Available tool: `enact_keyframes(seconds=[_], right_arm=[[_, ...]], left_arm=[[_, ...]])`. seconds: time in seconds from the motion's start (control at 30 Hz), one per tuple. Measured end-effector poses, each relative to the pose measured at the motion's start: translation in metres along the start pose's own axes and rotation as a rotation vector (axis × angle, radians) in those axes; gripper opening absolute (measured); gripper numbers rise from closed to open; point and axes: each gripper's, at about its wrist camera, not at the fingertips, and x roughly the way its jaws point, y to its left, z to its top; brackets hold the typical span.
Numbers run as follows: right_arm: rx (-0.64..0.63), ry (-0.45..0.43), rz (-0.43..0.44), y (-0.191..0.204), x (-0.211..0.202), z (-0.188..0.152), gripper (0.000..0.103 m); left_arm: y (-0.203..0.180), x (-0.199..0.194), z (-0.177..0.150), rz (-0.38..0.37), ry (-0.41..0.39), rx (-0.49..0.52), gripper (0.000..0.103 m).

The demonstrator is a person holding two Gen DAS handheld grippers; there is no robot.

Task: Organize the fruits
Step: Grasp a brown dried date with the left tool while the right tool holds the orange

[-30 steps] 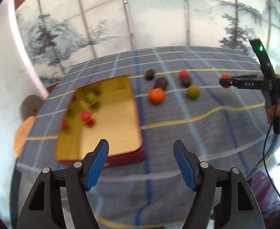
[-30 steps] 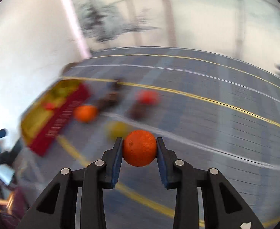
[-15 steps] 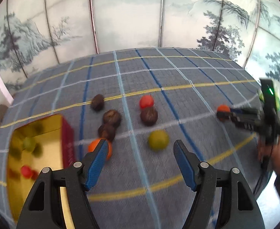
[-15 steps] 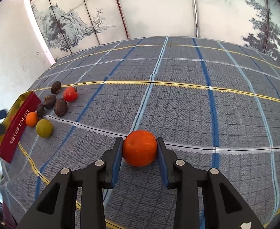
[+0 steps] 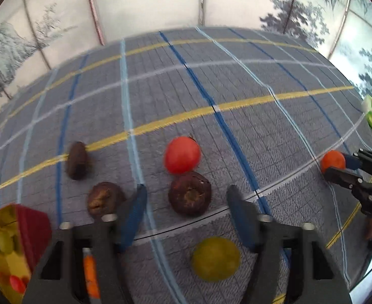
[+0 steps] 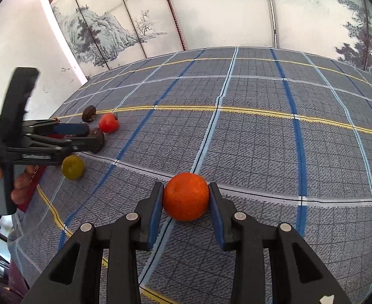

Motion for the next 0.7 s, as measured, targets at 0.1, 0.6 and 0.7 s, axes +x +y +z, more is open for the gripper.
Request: enact_keyframes(seconds=[0.1, 0.6, 0.7], right_arm=[[0.003, 0.005, 0.004, -0.001, 0.001, 0.0, 0.034], [0.001, 0.011, -0.007, 0.001, 0.003, 0.001, 0.033], [-0.002, 0.012, -0.013, 0.002, 0.004, 0.002, 0.033]], left_arm=[[0.0, 0.002, -0.006, 0.016, -0.004, 0.004, 0.035], [-0.016, -0.131, -0.06, 0.173, -0.228, -0.135, 0.036], [-0.014, -0.151, -0.074, 0.192, -0.249, -0.152, 0.036]])
